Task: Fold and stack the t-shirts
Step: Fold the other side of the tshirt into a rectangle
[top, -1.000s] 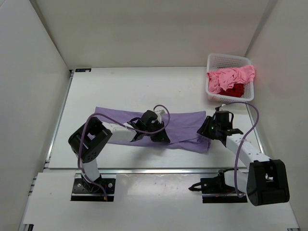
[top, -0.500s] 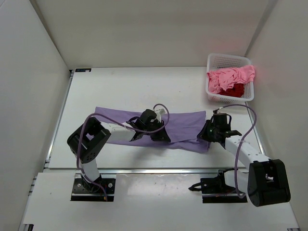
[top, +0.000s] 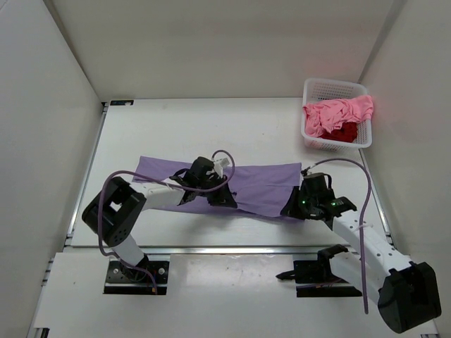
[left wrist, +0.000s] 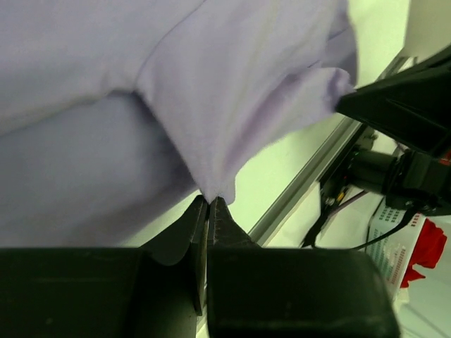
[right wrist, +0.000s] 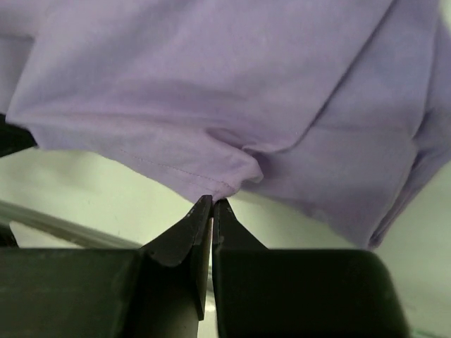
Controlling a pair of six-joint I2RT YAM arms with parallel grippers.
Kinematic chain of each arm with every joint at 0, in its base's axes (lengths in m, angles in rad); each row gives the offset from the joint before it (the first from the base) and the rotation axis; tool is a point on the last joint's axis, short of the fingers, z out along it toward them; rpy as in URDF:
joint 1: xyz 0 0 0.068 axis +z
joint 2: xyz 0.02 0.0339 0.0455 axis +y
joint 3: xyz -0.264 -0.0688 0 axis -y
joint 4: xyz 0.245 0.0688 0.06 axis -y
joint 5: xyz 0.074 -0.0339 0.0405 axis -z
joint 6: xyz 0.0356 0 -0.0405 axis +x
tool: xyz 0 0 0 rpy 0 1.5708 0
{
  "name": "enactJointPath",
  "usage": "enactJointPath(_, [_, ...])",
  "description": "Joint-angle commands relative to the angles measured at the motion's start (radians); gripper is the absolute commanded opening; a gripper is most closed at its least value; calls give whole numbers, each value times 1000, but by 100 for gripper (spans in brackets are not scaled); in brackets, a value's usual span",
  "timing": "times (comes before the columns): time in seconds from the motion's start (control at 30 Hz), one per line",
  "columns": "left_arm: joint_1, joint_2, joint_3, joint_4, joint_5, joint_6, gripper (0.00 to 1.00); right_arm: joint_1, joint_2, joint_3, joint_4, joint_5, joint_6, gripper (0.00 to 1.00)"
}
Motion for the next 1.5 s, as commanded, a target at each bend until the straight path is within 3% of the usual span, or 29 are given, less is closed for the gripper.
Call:
enactJointPath(0.0, [12, -37, -37, -57, 63, 49, 5, 21, -33, 10, -95, -22, 33, 0])
enactJointPath(0.07, [20, -37, -54, -62, 72, 63, 11, 5, -59, 21, -126, -32, 23, 2])
enactJointPath(0.1, [20, -31, -46, -60, 73, 75, 17, 5, -65, 38, -148, -34, 21, 8])
enactJointPath(0.17, [31, -25, -46, -112, 81, 91, 35, -21, -77, 56, -168, -23, -20, 24])
enactJointPath(0.23, [47, -26, -32, -138, 80, 121, 66, -83, -79, 73, -151, -12, -50, 30])
enactJointPath(0.3, [54, -48, -21, -169, 69, 138, 70, -157, -62, 64, -30, -58, -74, 29])
enactJointPath(0.43, [45, -68, 2, -145, 35, 132, 53, -321, 39, 43, 246, -115, -45, 19])
enactJointPath(0.57, [63, -71, 2, -82, -14, 92, 48, -360, 172, 52, 459, -57, -53, 19])
enactJointPath(0.7, [98, -95, -37, -31, -92, 86, 45, -395, 313, 99, 544, -62, -50, 22])
enactJointPath(0.93, [130, -95, -93, -13, -97, 94, 43, -435, 415, 135, 631, -68, -51, 25])
enactJointPath(1.07, [139, -89, -109, 14, -91, 92, 43, -429, 472, 155, 631, -134, -62, 23])
enactJointPath(1.47, [153, -56, -133, 41, -79, 72, 41, -380, 538, 175, 596, -111, -59, 25])
